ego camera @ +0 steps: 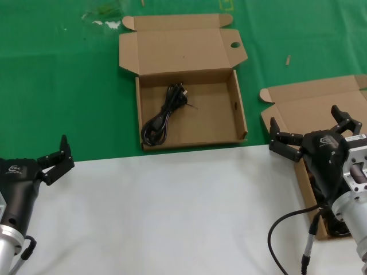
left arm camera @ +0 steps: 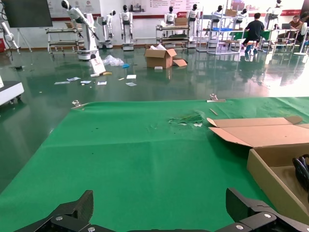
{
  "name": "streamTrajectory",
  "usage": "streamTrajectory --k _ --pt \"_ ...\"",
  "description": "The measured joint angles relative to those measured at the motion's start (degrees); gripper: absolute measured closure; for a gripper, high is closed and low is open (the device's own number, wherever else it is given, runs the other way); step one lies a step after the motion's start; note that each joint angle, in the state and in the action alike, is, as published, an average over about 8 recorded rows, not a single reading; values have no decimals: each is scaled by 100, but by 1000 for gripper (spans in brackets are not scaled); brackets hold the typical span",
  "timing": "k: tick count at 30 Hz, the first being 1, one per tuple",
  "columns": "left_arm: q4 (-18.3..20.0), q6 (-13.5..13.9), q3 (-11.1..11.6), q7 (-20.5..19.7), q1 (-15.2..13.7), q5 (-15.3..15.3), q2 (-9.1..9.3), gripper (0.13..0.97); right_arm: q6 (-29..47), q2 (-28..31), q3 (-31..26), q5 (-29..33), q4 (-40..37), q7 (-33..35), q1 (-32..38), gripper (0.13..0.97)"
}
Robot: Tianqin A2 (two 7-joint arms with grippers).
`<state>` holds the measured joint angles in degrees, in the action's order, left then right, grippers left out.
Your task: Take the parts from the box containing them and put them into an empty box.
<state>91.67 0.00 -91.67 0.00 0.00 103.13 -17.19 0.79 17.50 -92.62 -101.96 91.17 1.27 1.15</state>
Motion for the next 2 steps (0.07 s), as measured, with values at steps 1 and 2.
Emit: streamTrajectory --k 1,2 --pt "0 0 0 0 0 0 0 132 0 0 0 0 0 0 0 129" --pt "0 0 0 0 0 0 0 132 0 0 0 0 0 0 0 129"
